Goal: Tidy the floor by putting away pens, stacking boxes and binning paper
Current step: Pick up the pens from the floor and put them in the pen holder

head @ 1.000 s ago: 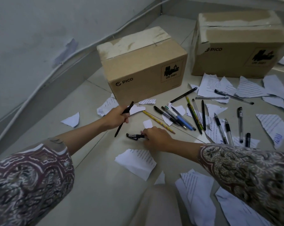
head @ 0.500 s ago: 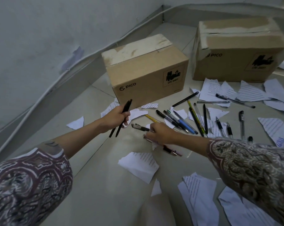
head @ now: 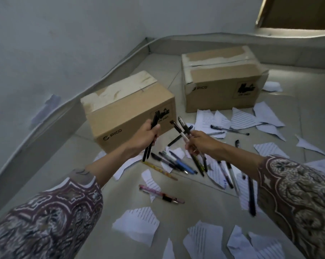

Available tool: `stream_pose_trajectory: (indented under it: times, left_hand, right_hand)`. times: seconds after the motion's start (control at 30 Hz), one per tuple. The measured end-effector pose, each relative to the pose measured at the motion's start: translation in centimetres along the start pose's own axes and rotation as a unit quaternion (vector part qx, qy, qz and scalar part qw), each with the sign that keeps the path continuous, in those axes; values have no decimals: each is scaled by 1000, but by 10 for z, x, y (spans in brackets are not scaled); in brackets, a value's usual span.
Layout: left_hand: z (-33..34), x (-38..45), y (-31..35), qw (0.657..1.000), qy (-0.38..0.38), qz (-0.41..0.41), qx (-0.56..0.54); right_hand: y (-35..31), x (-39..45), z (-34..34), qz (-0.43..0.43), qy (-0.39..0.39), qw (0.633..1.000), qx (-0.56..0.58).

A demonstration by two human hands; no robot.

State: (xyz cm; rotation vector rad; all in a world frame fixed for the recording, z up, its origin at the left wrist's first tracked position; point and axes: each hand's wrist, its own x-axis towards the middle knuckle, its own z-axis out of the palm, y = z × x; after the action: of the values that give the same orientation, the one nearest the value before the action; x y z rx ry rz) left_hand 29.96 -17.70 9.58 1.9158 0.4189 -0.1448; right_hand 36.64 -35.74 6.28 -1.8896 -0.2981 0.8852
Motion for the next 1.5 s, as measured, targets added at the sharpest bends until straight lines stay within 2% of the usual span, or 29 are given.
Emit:
stream_pose_trajectory:
  times: [0.1,0.2,0.3,0.53,0.9,1.1,1.23,1.5]
  left_hand:
    - [18,15,38,1000,-9,11,-24]
    - [32,16,80,999,-22,3,-34]
    - [42,12,127,998,-50,5,-45]
    - [47,-17,281,994,-90,56,0]
    - [36,-79,530,972,-183,145,8]
    - [45,-98,645,958,-198,205,27]
    - [62,-114,705,947,-215,239,20]
    - [151,-122,795,945,-203,251,-53]
  right_hand:
    - [-6,-16,-30,29,58,997,35]
    - [-22,-41,-58,43,81,992,82]
    - [-50,-73,-86,27,110,987,117]
    - [-158,-169,-168,-1,197,965,173]
    - [-311,-334,-293,-58,305,941,135]
    - [-372,-410,-354,-100,422,891,135]
    - [-399,-452,-391,-122,473,861,143]
    - [-390,-511,-486,-135,569,786,203]
